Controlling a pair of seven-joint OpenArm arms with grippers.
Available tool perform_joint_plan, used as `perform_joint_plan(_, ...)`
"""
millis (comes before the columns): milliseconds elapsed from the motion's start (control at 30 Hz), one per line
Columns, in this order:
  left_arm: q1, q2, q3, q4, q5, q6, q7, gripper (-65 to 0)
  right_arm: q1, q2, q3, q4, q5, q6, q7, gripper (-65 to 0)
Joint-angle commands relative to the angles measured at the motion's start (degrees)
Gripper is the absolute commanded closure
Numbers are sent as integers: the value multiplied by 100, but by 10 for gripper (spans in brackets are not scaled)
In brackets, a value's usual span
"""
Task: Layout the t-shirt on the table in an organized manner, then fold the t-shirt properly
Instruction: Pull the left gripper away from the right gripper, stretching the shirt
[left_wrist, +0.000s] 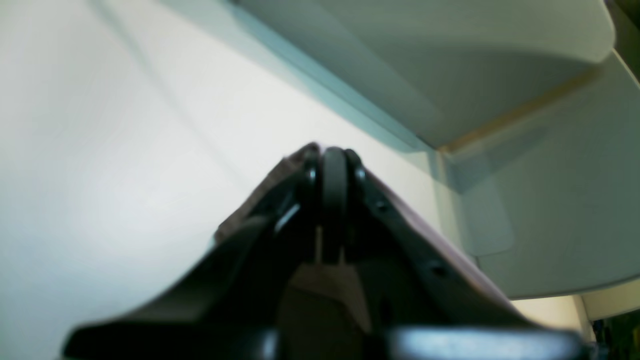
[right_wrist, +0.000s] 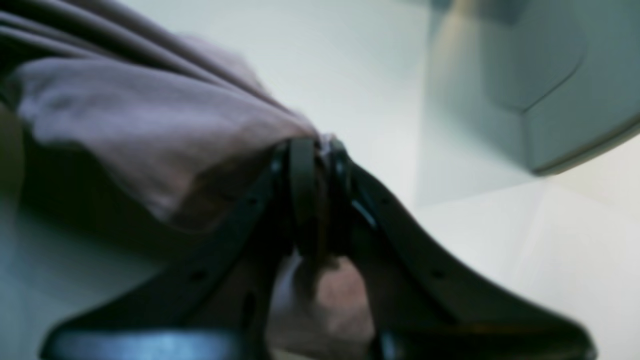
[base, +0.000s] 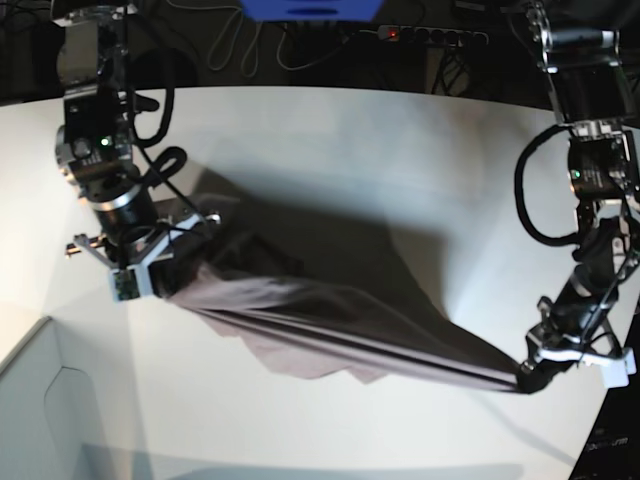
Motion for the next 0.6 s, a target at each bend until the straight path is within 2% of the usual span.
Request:
perform_joint_plan(0, -75, -127, -196, 266, 20, 86, -404, -1, 15, 70, 40, 85, -180, -193, 77, 0)
perform_joint_plan(200, -101, -127, -328, 600, 20, 86, -413, -1, 24, 79, -110, 85, -180, -193, 77, 0)
perform_joint_plan(433, -1376, 418, 182, 20, 73, 86, -413, -1, 209, 97, -83, 85, -180, -193, 77, 0)
perform_joint_plan(567, -2026, 647, 692, -982, 73, 86, -413, -4, 235, 158, -74, 59, -189, -193, 77, 0)
